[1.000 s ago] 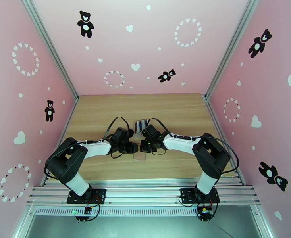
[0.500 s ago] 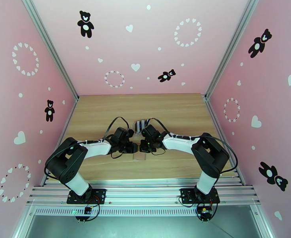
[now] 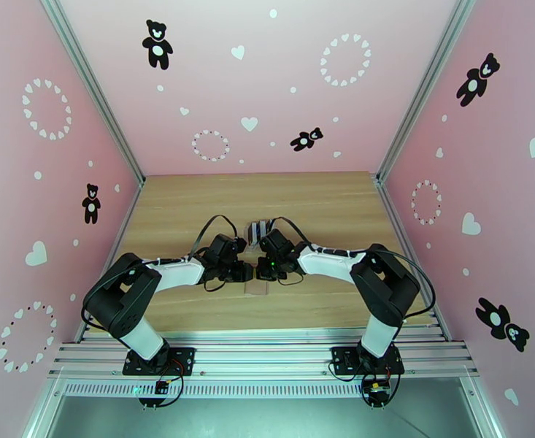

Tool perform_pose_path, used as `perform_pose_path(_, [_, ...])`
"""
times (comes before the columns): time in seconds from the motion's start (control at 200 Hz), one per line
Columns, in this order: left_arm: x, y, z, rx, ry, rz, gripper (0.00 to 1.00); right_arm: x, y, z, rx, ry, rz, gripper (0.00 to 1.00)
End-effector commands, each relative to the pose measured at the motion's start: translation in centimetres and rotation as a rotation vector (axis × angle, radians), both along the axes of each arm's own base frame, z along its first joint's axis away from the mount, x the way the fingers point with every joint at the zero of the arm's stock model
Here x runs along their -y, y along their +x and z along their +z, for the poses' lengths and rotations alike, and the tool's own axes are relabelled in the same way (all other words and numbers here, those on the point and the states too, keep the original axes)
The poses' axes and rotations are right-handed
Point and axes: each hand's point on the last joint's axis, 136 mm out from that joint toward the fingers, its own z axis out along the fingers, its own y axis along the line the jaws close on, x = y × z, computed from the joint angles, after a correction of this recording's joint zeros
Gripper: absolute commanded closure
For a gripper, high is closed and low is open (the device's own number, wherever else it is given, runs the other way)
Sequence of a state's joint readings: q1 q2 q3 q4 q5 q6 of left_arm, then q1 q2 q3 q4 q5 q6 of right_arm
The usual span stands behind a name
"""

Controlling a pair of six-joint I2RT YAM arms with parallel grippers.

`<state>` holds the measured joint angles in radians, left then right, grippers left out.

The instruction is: Put the credit cards into the card holder

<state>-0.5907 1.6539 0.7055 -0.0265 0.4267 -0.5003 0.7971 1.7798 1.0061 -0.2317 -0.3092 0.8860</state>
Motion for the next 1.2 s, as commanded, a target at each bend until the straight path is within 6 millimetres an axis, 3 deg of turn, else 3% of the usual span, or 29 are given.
perform_pose_path(0.0, [-0.6, -1.0, -1.8, -0.054, 0.052, -0.012, 0.66, 1.2, -0.9, -3.0, -0.045, -0.098, 0.005, 1.0])
perform_pose_path(0.536, [-0.7, -0.9, -1.8, -0.054, 0.056, -0.011, 0.66, 2.2, -1.5, -4.3, -0.064, -0.135, 0.002, 1.0])
perform_pose_path(0.811, [-0.7, -0.9, -2.0, -0.058, 0.061, -0.009, 0.66, 2.0, -1.3, -3.6, -0.052, -0.117, 0.005, 1.0])
perform_pose_path(0.931, [-0.7, -0.9, -2.0, -0.058, 0.061, -0.01, 0.66, 1.7, -1.3, -3.0, -0.045, -0.1, 0.009, 0.92])
perform_pose_path(1.196, [-0.6, -0.9, -2.0, -0.06, 0.055, -0.011, 0.66, 1.4, -1.1, -1.4, -0.018, -0.066, 0.01, 0.84])
